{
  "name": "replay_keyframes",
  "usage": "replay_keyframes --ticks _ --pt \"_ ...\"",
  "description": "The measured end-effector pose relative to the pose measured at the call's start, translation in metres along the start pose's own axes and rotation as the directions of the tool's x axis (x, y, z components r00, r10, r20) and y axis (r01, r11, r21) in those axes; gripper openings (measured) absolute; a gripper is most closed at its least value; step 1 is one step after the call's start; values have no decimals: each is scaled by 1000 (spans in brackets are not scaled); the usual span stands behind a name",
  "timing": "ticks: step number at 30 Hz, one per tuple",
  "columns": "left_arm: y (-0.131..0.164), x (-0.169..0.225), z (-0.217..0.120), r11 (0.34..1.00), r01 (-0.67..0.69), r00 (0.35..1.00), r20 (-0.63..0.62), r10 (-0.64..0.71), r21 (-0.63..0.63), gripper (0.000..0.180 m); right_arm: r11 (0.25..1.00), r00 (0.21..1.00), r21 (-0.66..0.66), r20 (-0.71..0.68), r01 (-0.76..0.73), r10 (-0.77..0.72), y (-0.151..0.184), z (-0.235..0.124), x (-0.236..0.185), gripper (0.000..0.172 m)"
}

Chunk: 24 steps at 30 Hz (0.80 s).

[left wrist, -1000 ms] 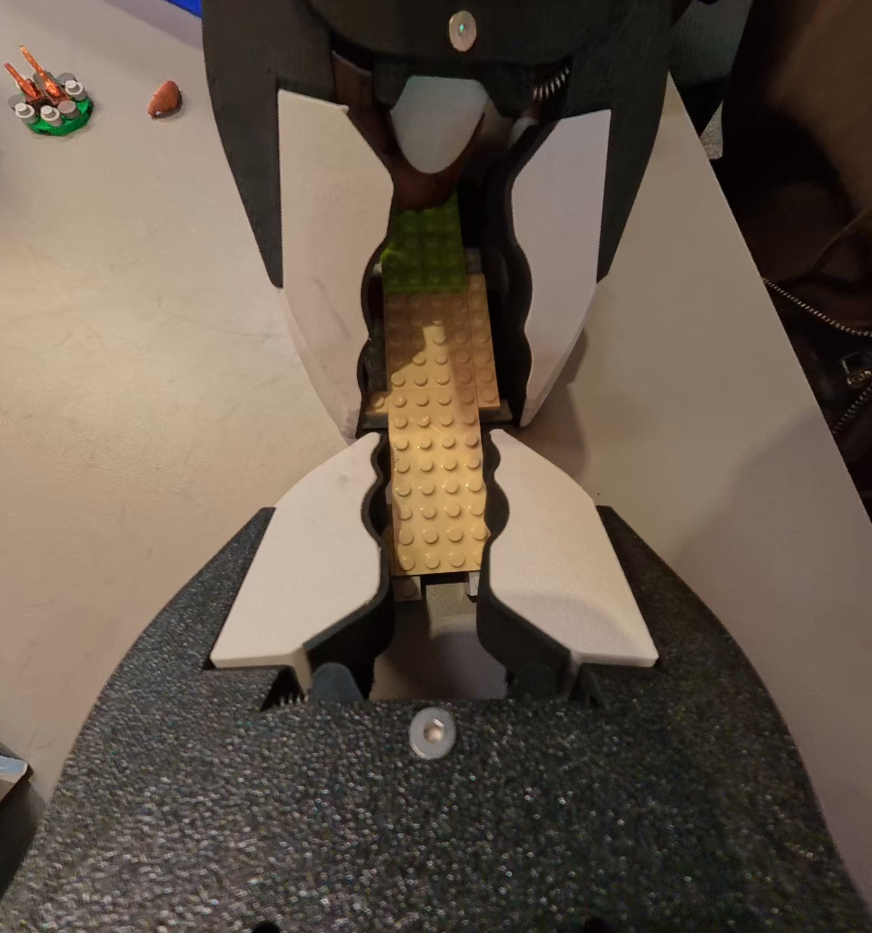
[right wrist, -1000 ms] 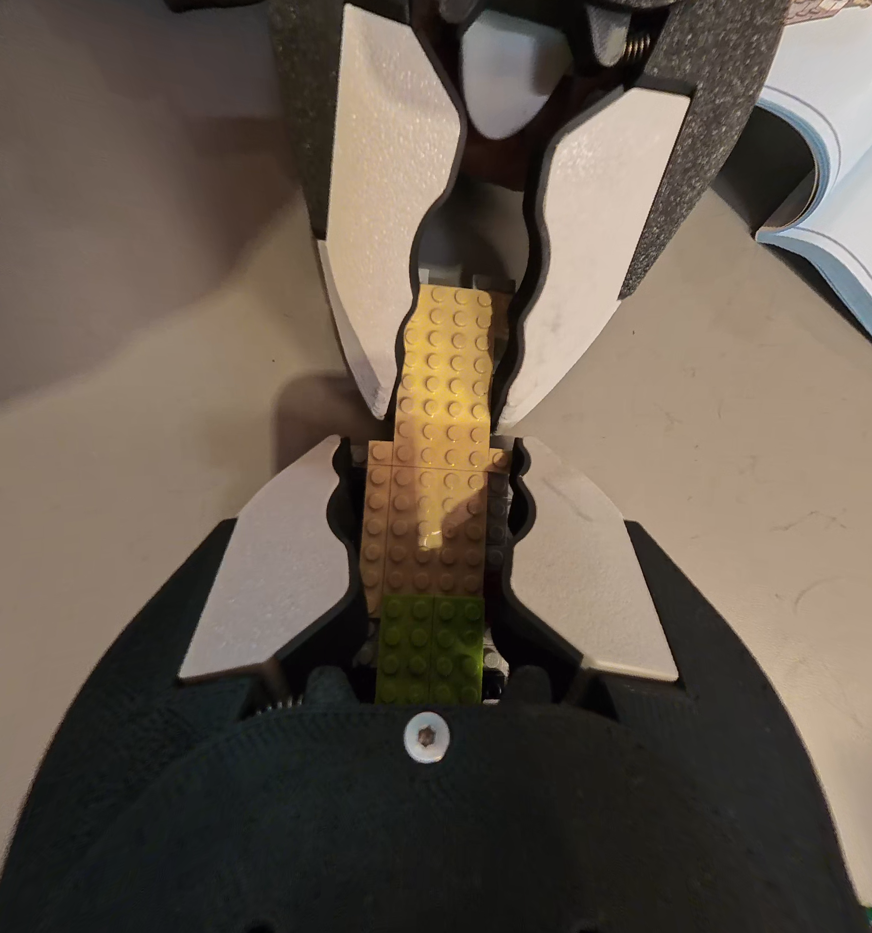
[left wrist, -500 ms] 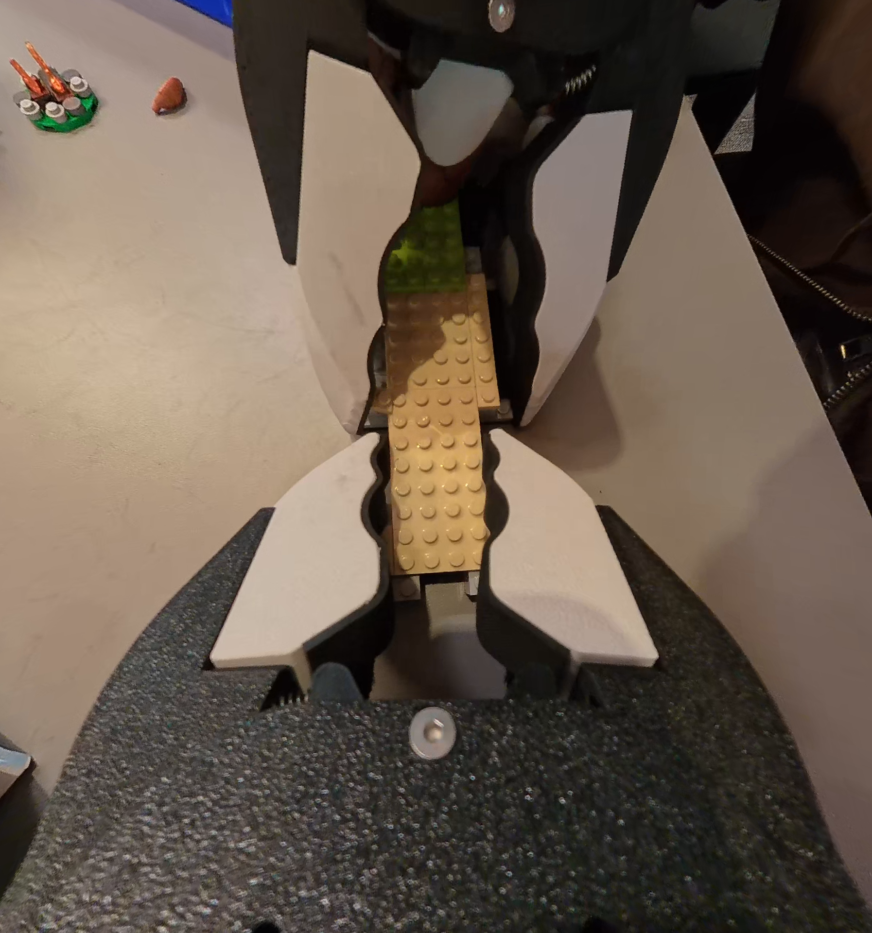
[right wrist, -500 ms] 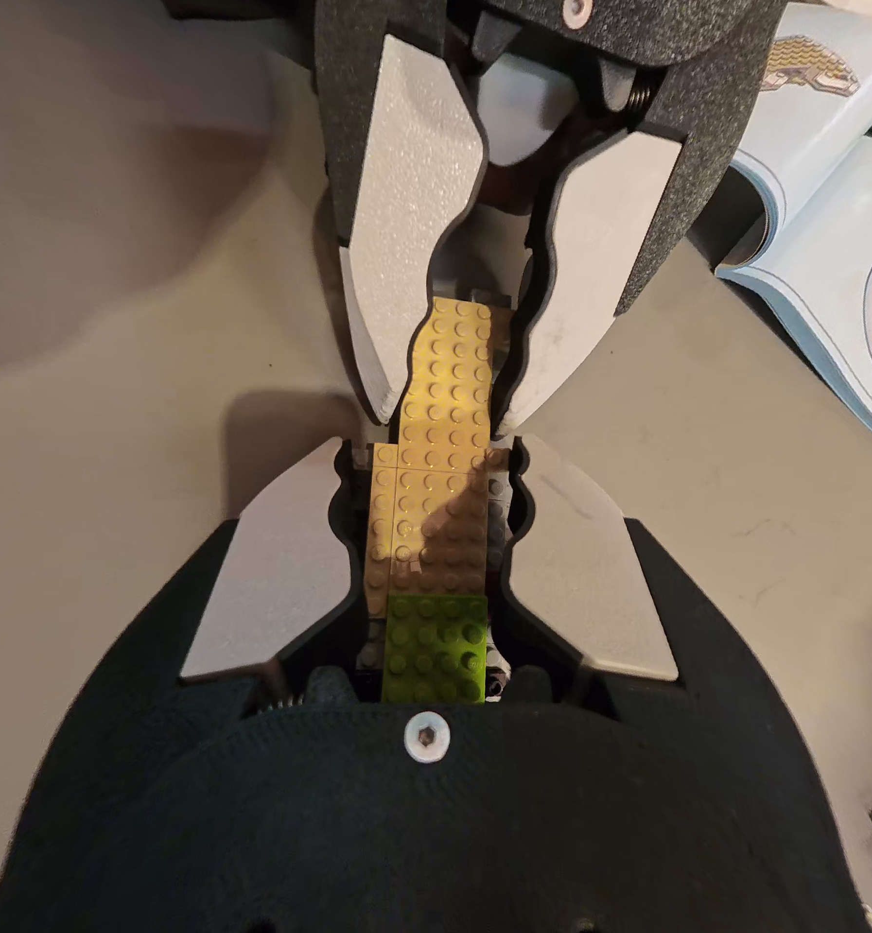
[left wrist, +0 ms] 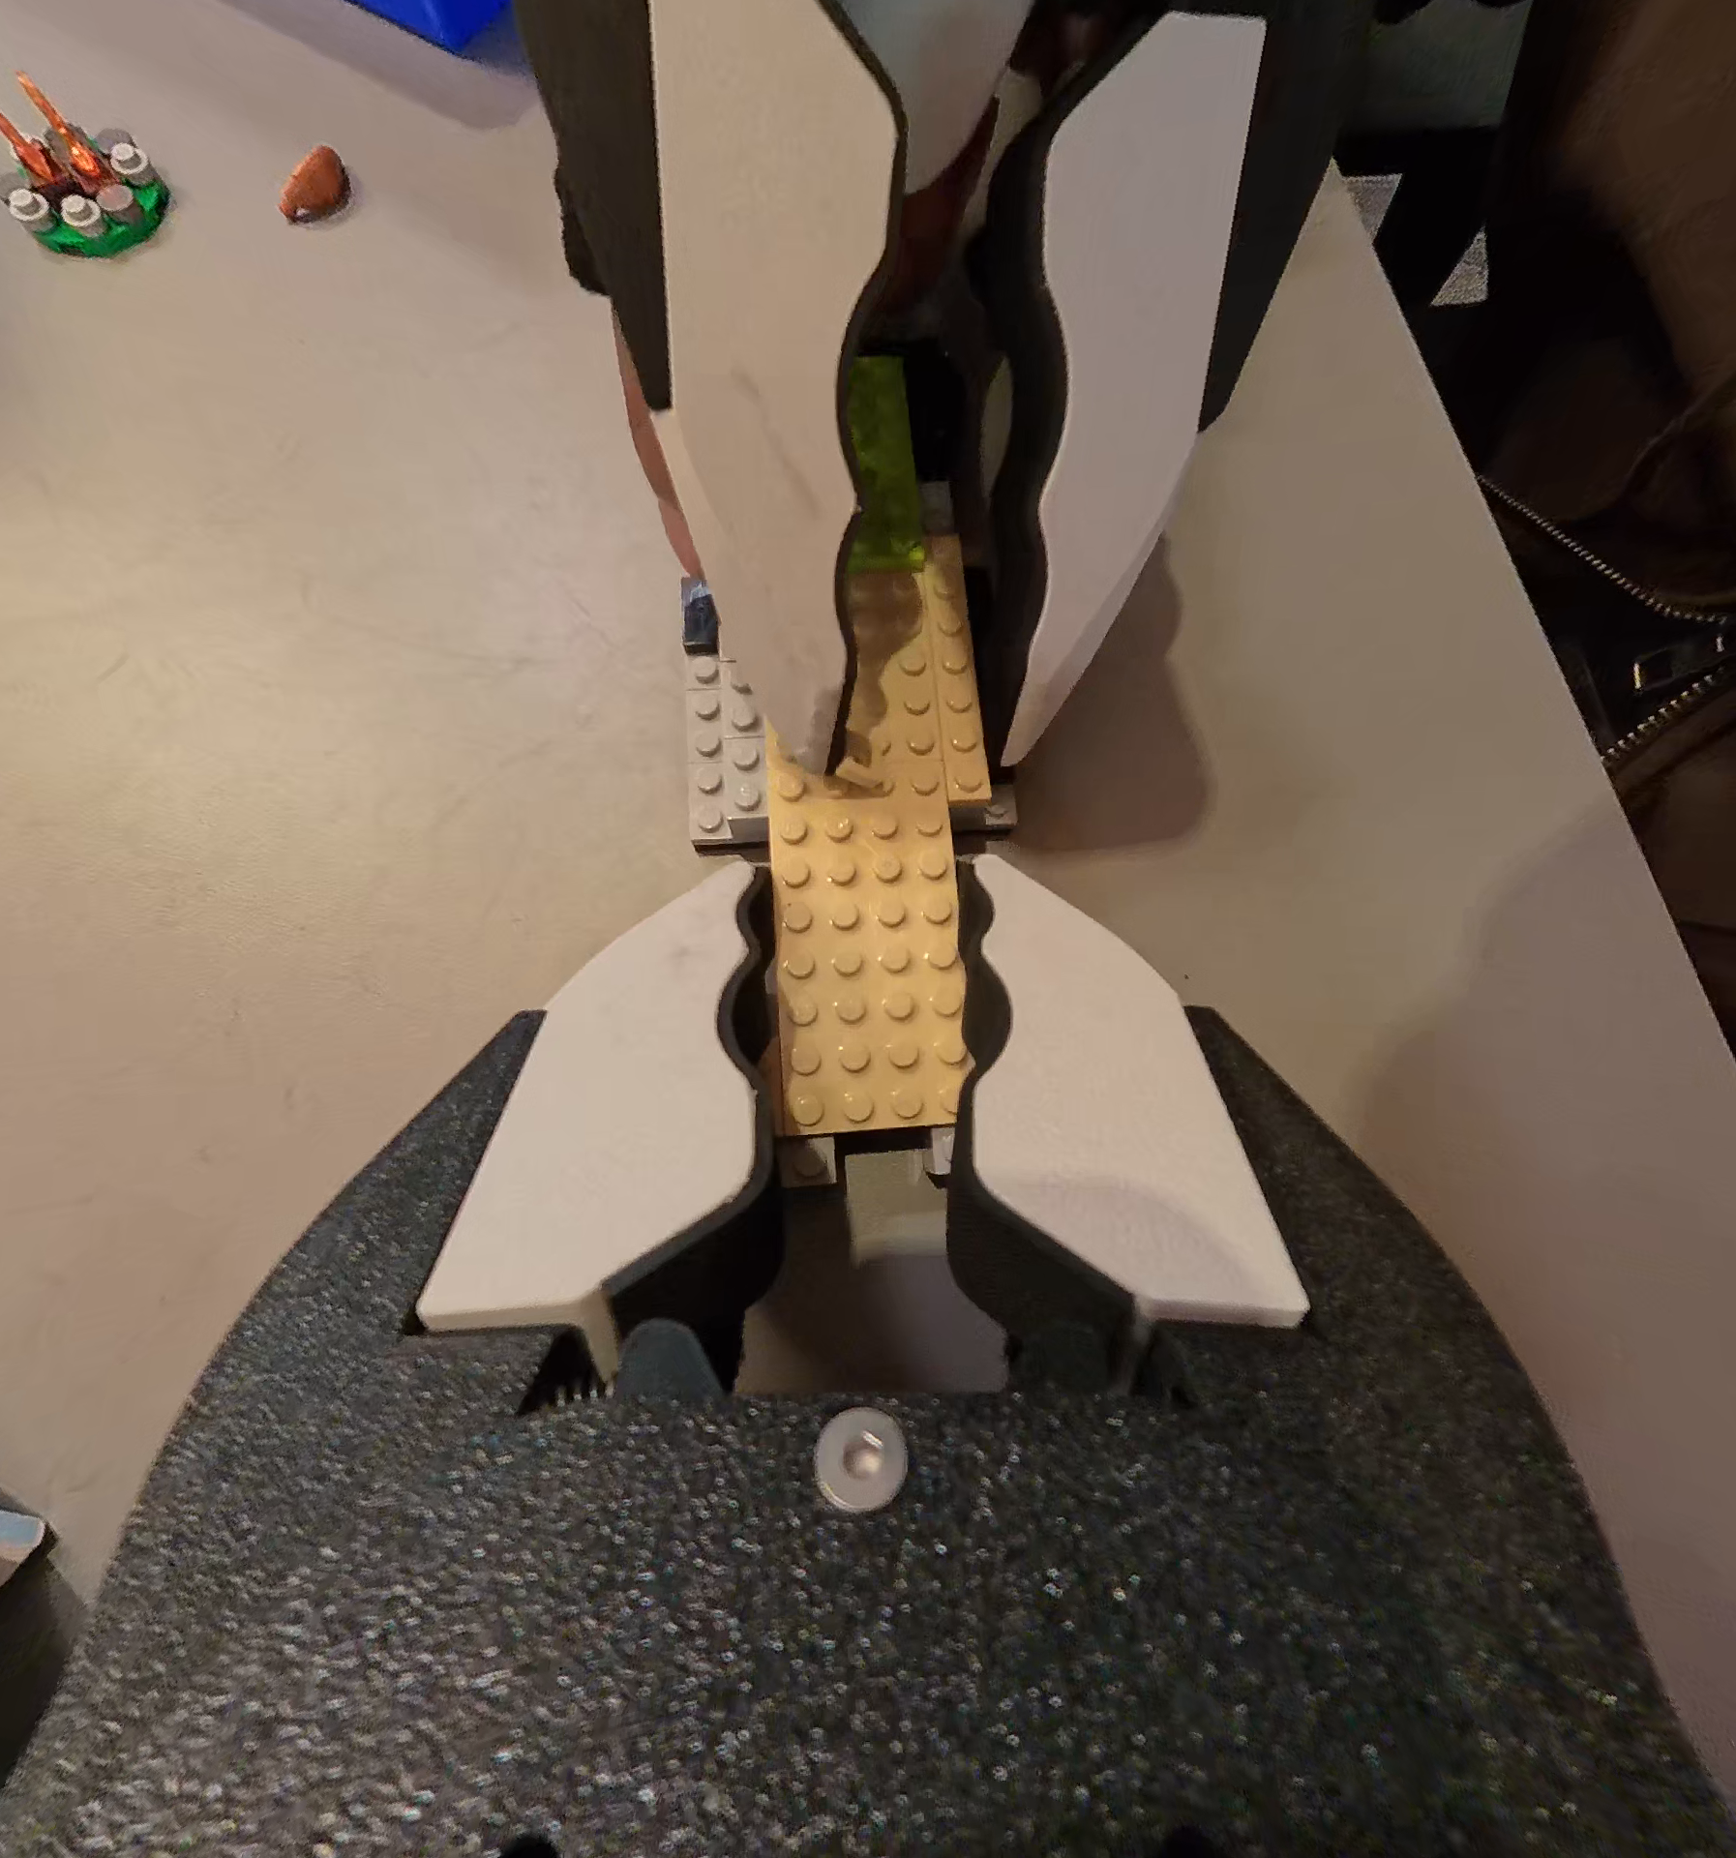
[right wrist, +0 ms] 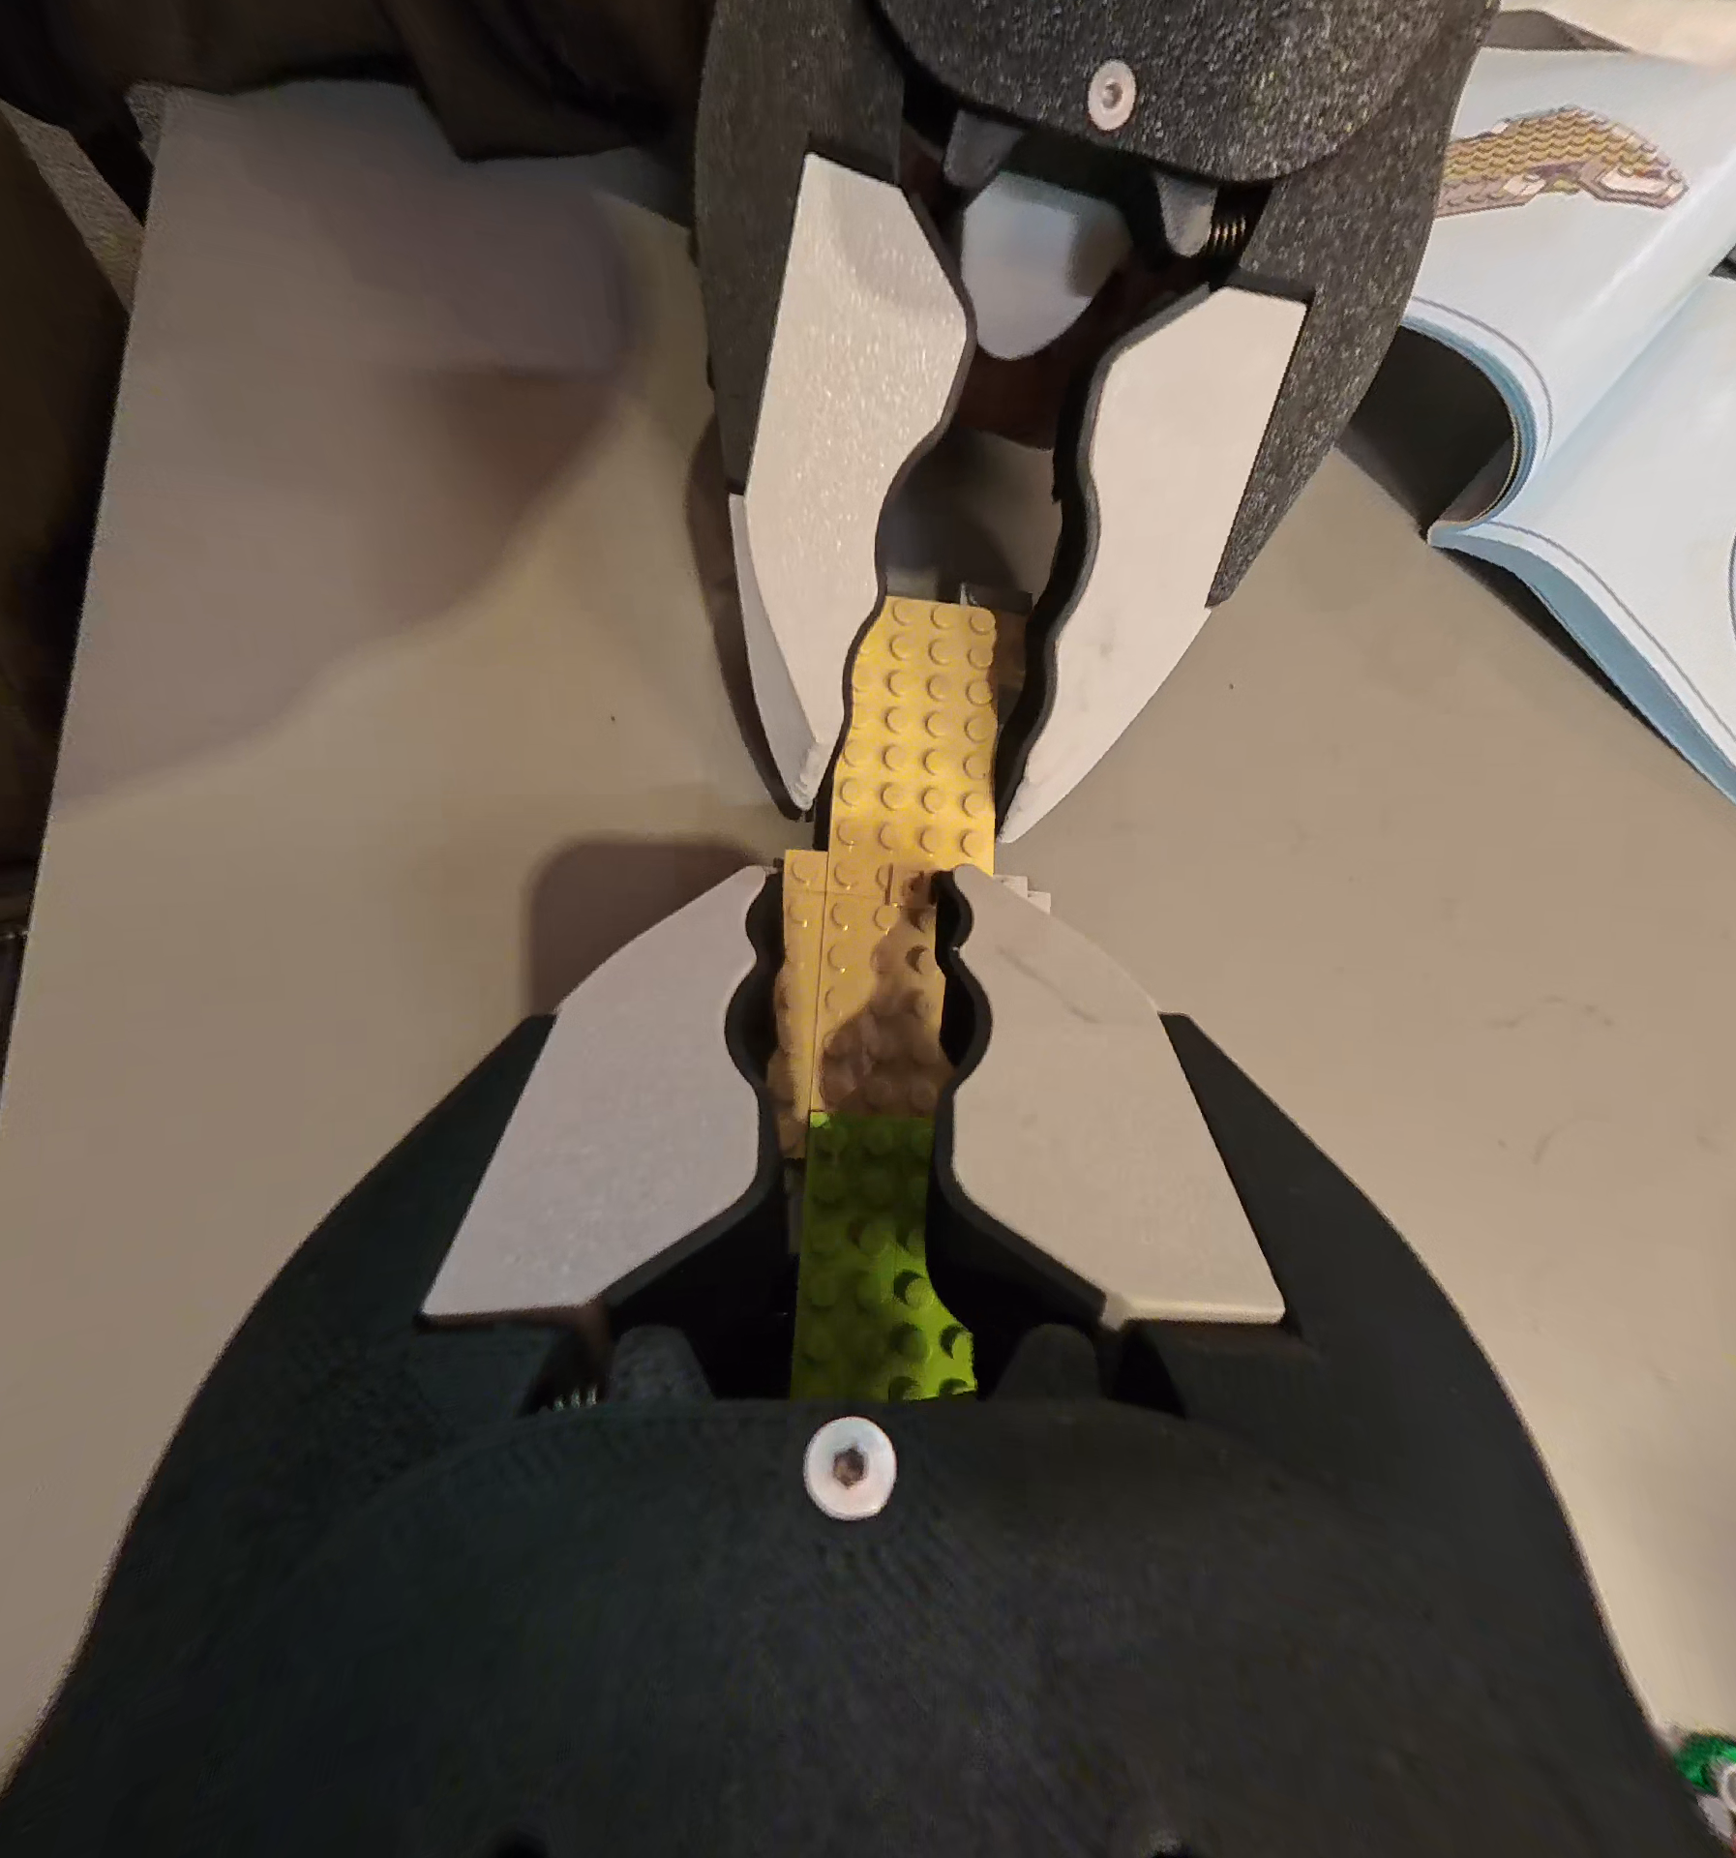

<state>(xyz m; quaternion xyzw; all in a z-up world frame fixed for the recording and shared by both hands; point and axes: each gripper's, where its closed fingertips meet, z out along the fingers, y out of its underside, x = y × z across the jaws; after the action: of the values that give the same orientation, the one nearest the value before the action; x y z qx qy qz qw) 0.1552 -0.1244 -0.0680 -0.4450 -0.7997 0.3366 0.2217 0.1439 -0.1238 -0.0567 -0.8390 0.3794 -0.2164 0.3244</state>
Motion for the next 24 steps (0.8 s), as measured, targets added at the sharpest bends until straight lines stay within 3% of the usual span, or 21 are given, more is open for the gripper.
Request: replay_keyframes --ticks 15,16,18,24 --pt "1 1 0 1000 -8 1000 7 8 -3 35 999 999 10 29 -43 43 0 1 0 27" --pt "1 1 0 1000 -9 1000 7 9 -4 35 999 999 13 26 -39 39 -1 0 1 26" --pt "1 4 0 1000 -20 1000 -7 20 -7 35 999 999 28 -4 -43 43 -3 -3 6 8" --pt "1 4 0 1000 -21 1000 -7 21 -8 35 999 999 13 14 -49 48 1 -2 6 8"
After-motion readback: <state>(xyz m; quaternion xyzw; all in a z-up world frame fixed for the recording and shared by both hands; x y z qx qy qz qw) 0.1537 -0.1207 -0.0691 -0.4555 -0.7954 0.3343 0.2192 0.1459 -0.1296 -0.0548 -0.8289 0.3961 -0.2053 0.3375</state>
